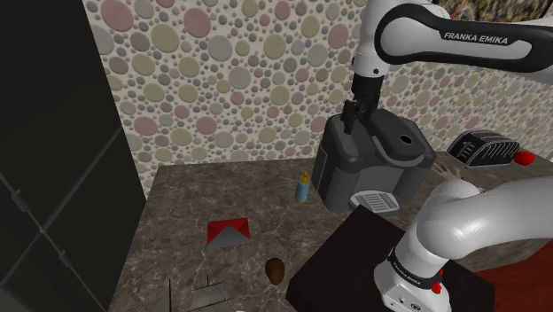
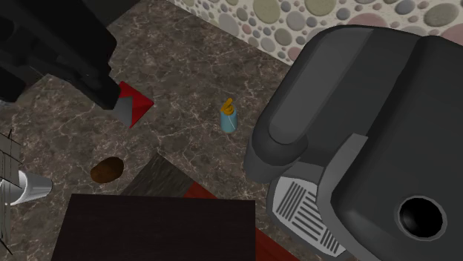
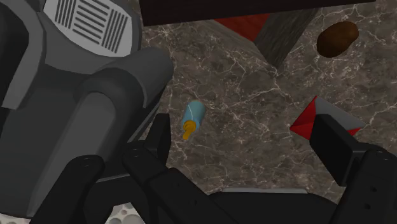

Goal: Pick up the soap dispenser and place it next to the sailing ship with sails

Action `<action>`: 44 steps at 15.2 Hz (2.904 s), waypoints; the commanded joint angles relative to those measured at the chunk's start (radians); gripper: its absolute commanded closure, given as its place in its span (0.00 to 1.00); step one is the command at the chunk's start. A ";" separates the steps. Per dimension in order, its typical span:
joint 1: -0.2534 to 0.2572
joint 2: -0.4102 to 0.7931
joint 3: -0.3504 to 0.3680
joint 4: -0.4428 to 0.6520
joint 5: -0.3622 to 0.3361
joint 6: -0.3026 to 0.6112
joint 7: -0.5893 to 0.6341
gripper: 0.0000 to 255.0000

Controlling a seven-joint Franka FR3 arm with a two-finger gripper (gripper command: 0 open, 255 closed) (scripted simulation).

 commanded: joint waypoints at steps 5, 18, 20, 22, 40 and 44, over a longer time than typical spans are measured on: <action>-0.012 0.061 -0.032 -0.075 -0.012 0.144 -0.004 0.00; -0.043 0.420 -0.137 -0.161 -0.020 0.618 -0.033 0.00; -0.045 0.494 -0.151 -0.152 -0.010 0.686 -0.043 0.00; -0.046 0.570 -0.165 -0.137 0.004 0.750 -0.056 0.00; -0.098 1.098 -0.163 0.055 0.208 1.092 -0.205 0.00; -0.102 1.118 -0.158 0.058 0.215 1.109 -0.210 0.00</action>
